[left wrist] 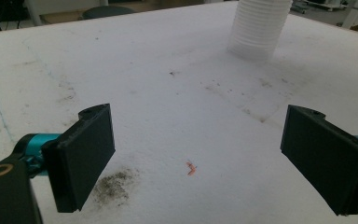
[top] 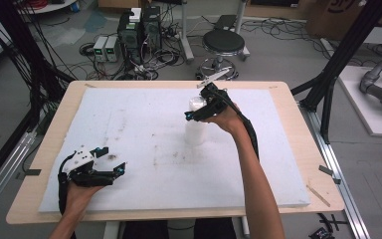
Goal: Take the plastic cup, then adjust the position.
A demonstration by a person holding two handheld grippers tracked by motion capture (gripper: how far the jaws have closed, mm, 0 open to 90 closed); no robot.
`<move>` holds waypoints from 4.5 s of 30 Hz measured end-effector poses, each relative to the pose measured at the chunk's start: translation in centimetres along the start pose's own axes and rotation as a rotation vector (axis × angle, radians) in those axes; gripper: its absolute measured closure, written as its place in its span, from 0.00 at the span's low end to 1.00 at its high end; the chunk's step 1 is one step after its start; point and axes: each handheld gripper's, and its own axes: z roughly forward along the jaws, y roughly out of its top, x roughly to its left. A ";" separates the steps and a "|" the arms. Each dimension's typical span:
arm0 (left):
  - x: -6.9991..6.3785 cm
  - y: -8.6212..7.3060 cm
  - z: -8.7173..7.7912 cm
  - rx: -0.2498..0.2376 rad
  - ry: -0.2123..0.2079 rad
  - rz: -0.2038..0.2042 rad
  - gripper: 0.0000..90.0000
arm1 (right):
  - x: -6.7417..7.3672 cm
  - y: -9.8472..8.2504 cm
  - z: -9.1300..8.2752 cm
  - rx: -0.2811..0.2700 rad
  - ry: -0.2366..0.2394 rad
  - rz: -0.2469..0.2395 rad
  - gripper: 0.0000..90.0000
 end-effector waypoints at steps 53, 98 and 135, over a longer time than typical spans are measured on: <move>0.0 0.0 0.1 0.004 0.006 0.008 0.11 | 1.1 4.7 -5.8 -0.093 -0.055 -0.043 0.44; 0.4 0.0 -0.1 -0.012 -0.031 -0.024 0.11 | 10.0 -4.8 -8.0 -0.348 0.220 -0.165 0.45; 1.0 1.7 -1.3 -0.035 -0.139 0.061 0.11 | 10.6 -8.3 -4.9 -0.382 0.311 -0.147 0.46</move>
